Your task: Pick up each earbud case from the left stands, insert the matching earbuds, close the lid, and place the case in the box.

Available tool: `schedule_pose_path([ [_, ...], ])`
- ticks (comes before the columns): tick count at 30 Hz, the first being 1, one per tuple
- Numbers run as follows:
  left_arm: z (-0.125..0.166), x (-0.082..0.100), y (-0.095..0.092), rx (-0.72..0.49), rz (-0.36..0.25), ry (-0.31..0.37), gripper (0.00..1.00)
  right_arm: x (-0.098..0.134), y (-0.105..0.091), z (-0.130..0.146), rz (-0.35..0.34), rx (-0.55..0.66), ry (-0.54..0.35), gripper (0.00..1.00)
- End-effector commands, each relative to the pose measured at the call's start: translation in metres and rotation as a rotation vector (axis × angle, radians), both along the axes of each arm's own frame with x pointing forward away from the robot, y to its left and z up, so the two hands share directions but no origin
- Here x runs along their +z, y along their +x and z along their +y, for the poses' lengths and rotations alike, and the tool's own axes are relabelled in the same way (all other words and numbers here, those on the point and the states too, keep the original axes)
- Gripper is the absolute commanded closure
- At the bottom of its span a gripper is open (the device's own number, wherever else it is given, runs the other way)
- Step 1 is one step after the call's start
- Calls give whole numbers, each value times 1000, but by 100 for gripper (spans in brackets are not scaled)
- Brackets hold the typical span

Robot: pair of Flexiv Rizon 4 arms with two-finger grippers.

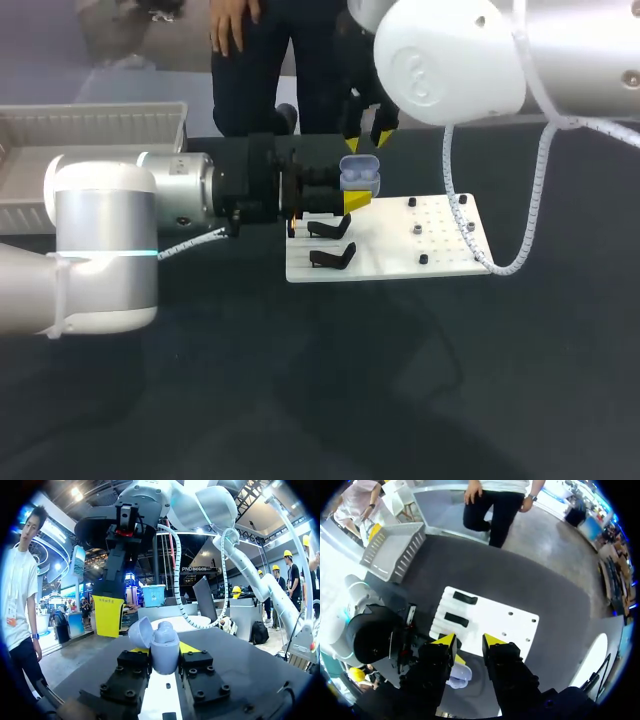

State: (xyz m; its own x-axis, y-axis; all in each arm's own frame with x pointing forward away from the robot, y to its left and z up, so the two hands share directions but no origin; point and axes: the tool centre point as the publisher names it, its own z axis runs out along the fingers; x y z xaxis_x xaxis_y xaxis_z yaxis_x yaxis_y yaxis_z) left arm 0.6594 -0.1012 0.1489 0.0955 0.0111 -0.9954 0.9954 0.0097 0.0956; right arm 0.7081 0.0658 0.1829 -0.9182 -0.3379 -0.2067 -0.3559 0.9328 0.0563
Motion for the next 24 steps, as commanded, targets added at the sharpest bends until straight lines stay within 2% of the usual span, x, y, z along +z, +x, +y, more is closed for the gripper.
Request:
schedule_pose_path([
  [1,-1,-1,-1,5,-4,-4,100,6,-12,-3,7,0,2,67],
  [8,-1,-1,-1,5,-4,-4,100,7,-33,-5,19,0,11,66],
  [12,-1,-1,-1,5,-4,-4,100,7,-35,-5,19,-3,14,65],
  [14,-1,-1,-1,5,-4,-4,100,13,-35,-6,0,-19,34,64],
  [16,-1,-1,-1,5,-4,-4,100,20,-35,-10,-33,-49,63,59],
  [19,-1,-1,-1,5,-4,-4,100,31,-32,-22,-89,-126,151,52],
  [21,-1,-1,-1,5,-4,-4,100,35,-32,-32,-122,-185,226,27],
  [22,7,3,2,20,-13,-4,100,36,-33,-36,-145,-205,264,16],
  [23,16,6,4,38,-24,0,100,37,-34,-41,-153,-225,292,0],
  [24,25,10,8,58,-34,-7,100,37,-36,-45,-184,-252,315,0],
])
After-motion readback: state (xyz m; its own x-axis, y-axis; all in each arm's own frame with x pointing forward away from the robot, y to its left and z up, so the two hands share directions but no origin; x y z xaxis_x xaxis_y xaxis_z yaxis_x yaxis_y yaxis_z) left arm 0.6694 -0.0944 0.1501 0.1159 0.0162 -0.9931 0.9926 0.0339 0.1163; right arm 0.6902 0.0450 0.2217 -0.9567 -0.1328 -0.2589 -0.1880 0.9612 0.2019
